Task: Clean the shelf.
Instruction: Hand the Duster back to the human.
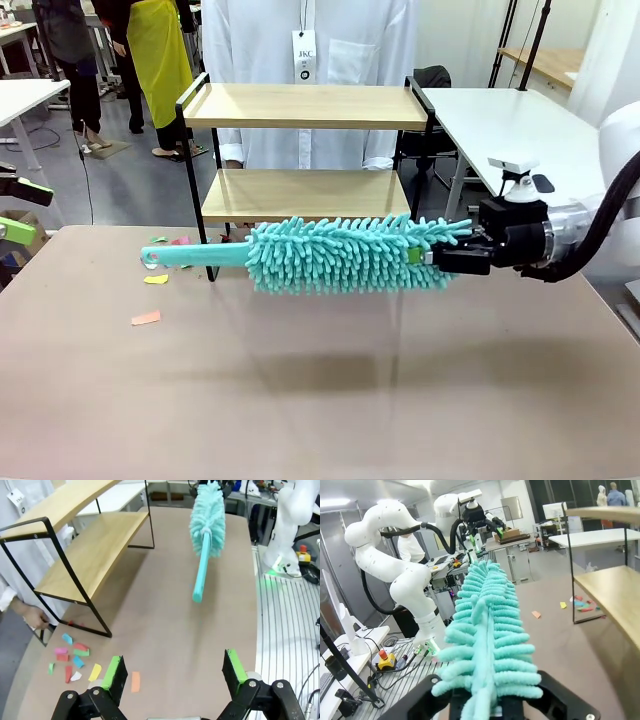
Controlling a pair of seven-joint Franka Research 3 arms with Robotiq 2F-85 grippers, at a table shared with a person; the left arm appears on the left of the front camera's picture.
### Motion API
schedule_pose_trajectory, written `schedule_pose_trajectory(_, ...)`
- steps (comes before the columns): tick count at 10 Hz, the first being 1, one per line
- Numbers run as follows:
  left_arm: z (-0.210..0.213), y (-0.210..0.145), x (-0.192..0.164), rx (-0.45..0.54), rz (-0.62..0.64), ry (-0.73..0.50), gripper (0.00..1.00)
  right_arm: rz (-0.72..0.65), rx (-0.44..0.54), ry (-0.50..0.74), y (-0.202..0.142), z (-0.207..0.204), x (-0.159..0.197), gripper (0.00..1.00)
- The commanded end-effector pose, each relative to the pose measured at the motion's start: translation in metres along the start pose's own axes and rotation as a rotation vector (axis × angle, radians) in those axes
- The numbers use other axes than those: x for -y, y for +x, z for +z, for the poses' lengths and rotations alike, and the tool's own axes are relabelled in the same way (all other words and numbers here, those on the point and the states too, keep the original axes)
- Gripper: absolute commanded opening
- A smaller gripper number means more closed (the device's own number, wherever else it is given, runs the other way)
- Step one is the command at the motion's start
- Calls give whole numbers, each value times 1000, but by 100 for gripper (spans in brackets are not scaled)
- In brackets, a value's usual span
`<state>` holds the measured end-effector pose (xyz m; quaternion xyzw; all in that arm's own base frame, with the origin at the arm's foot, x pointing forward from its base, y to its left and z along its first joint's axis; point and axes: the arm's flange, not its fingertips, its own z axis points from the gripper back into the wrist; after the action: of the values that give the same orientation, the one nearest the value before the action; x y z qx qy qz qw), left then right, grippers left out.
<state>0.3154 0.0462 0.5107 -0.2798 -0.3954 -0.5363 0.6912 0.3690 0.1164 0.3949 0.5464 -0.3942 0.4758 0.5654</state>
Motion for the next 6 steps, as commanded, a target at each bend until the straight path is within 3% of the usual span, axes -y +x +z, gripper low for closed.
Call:
schedule_pose_trajectory(1,1,2,-1,29,-17,0,100,29,34,-50,55,17,-19,17)
schedule_pose_trajectory(4,1,2,-1,29,-17,0,100,97,113,-162,129,55,-44,17)
schedule_pose_trajectory(6,1,2,-1,29,-17,0,100,137,222,-374,170,94,-53,17)
